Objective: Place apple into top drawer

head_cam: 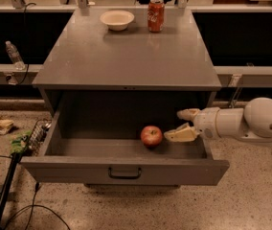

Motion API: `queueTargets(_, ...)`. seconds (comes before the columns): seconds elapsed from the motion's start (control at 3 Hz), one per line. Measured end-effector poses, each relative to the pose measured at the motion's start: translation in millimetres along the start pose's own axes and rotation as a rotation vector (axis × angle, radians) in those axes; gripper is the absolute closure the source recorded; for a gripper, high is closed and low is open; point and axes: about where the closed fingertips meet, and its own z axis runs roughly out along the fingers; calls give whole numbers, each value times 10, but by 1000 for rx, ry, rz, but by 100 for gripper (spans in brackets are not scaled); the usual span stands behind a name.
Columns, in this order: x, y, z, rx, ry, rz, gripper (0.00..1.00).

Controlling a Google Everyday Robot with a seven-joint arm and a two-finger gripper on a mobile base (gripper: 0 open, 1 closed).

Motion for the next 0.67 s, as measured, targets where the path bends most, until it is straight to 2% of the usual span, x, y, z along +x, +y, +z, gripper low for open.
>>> queueTargets(0.33, -493, -40, -665, -12, -106, -23, 66)
queueTargets(0.67, -1002, -111, -1058, -6, -210, -73, 89)
